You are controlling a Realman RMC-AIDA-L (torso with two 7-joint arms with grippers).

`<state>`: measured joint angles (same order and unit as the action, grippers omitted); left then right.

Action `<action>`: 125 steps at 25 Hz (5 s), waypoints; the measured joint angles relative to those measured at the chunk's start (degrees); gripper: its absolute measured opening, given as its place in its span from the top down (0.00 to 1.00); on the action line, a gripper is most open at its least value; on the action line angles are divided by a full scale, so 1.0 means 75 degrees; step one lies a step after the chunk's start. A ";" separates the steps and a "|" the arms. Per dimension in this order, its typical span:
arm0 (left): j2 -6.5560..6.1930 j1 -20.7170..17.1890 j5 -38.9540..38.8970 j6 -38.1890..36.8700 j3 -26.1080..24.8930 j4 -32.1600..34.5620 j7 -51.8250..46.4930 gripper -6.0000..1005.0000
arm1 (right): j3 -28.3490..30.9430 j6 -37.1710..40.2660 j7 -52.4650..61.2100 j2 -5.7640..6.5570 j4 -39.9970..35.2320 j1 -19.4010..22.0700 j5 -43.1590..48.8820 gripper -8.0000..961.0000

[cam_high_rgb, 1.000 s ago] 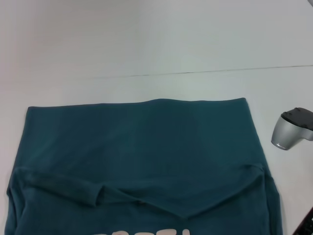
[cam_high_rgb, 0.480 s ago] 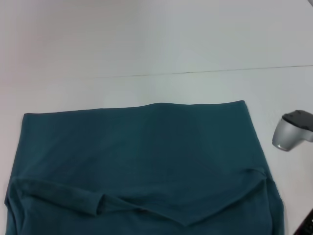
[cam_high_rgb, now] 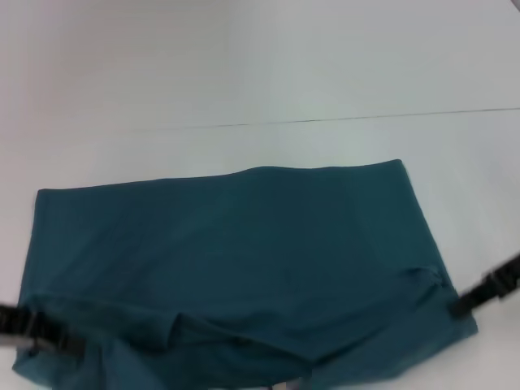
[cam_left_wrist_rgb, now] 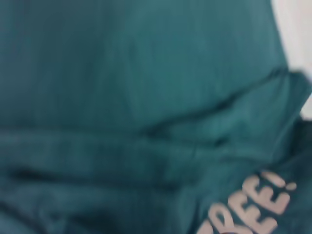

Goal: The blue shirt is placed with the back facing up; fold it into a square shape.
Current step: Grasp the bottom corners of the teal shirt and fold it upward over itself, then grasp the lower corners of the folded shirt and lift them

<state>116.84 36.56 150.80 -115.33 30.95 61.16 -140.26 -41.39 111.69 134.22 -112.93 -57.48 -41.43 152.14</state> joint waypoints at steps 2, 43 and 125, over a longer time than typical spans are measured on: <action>-0.0058 0.0077 -0.0264 0.0106 -0.0216 0.0048 -0.0011 0.94 | 0.0352 -0.0143 0.0075 0.0149 0.0056 -0.0075 -0.0237 0.89; 0.0173 0.0285 -0.1495 0.6252 0.1675 -0.0613 0.0293 0.94 | 0.0659 -0.6270 0.0841 -0.0159 0.1681 -0.0480 -0.1336 0.89; 0.0577 -0.0549 0.1075 0.3962 0.1832 0.1224 -0.2672 0.06 | -0.0848 -0.7217 -0.0853 -0.0582 0.1092 -0.0289 -0.1961 0.04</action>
<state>121.17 32.44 158.86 -85.62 44.69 70.34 -160.31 -47.74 57.56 127.83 -117.30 -49.29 -43.60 137.43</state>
